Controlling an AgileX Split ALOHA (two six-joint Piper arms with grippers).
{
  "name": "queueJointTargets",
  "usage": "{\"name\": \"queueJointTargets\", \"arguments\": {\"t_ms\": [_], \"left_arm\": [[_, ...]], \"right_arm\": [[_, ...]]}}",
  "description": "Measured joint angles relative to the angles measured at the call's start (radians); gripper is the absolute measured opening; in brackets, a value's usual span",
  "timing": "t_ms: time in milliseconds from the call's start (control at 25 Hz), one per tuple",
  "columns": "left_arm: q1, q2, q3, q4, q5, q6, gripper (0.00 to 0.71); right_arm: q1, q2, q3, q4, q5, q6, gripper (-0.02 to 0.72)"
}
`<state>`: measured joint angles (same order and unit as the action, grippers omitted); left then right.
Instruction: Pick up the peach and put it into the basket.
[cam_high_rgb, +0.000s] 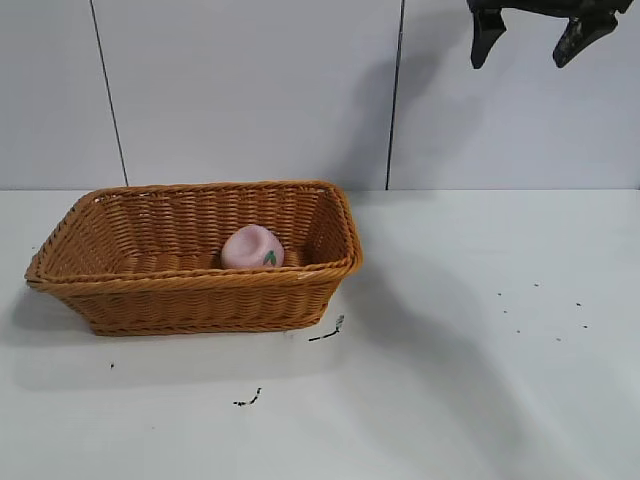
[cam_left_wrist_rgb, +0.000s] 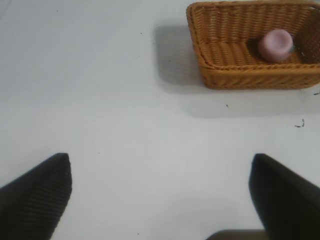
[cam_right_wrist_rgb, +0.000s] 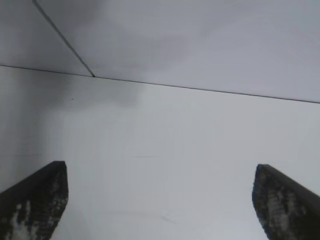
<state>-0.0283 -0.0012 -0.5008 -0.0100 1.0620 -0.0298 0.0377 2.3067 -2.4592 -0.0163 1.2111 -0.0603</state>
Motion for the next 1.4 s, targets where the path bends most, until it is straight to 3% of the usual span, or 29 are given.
{"name": "queueJointTargets", "arguments": {"t_ms": [320,1040,1200,1400], "left_arm": [[0.0,0.0,0.0,0.0,0.0,0.0,0.693],[0.0,0.0,0.0,0.0,0.0,0.0,0.693],[0.0,0.0,0.0,0.0,0.0,0.0,0.693],[0.0,0.0,0.0,0.0,0.0,0.0,0.693]], "right_arm": [[0.0,-0.236,0.3,-0.006,-0.001,0.0,0.696],[0.0,-1.308,1.36,-0.006,0.0,0.003,0.696],[0.0,-1.628,1.687,0.016,-0.078,0.003,0.696],[0.0,-1.917,1.882,0.039,-0.166,0.011,0.696]]}}
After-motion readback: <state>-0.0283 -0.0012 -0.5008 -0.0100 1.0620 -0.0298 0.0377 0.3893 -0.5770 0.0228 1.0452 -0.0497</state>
